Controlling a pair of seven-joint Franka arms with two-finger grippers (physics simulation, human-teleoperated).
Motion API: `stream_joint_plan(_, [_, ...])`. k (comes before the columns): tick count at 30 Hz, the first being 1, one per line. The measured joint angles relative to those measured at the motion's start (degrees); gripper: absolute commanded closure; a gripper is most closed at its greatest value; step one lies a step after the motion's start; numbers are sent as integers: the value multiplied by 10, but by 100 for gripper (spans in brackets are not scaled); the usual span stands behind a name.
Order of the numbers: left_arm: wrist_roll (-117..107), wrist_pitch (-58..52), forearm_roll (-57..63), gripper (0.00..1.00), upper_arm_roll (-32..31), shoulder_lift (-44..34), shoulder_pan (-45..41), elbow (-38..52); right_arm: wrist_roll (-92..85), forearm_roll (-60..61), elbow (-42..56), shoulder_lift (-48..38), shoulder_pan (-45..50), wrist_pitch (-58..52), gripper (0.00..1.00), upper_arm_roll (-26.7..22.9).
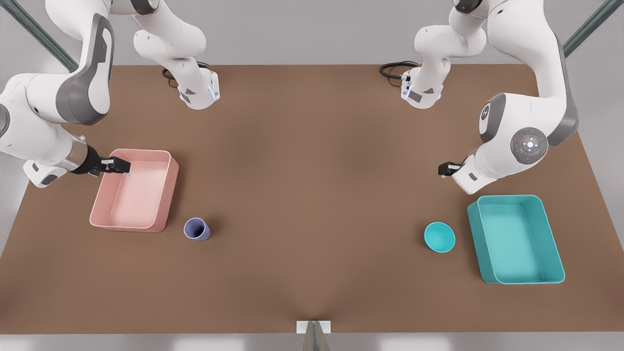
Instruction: Put the bowls and cups in different boxes
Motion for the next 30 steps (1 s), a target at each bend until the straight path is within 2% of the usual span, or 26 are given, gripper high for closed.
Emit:
stream_joint_plan(3, [-4, 21, 8, 0, 0, 34, -13, -1, -1, 6, 9, 16, -1, 7, 0, 0])
stream_joint_plan(6, [-23, 115, 74, 0, 7, 195, -79, 34, -2, 15, 90, 127, 13, 25, 0, 4])
stream_joint_plan(8, [-35, 197, 111, 0, 23, 276, -74, 55, -2, 18, 109, 196, 22, 60, 0, 5])
stream_joint_plan(12, [-54, 302, 159, 0, 37, 309, -63, 32, 2, 24, 112, 279, 35, 140, 0, 6])
stream_joint_plan(16, [-69, 356, 180, 0, 41, 321, -58, 13, 7, 29, 98, 301, 48, 195, 0, 6])
stream_joint_plan(17, [-72, 364, 182, 7, 41, 322, -58, 10, 8, 29, 88, 301, 53, 205, 0, 6])
stream_joint_plan(19, [-79, 377, 186, 48, 41, 324, -58, 6, 11, 29, 66, 302, 62, 226, 0, 6])
stream_joint_plan(20, [-83, 381, 189, 65, 41, 326, -58, 5, 12, 30, 59, 302, 63, 236, 0, 6])
stream_joint_plan(23, [-103, 390, 204, 79, 48, 328, -59, 5, 16, 31, 21, 292, 64, 258, 0, 7])
stream_joint_plan(27, [-115, 395, 199, 79, 52, 323, -61, 9, 20, 32, -39, 267, 64, 285, 0, 7])
stream_joint_plan(30, [-121, 383, 193, 79, 52, 302, -63, 12, 22, 33, -48, 273, 65, 301, 0, 7])
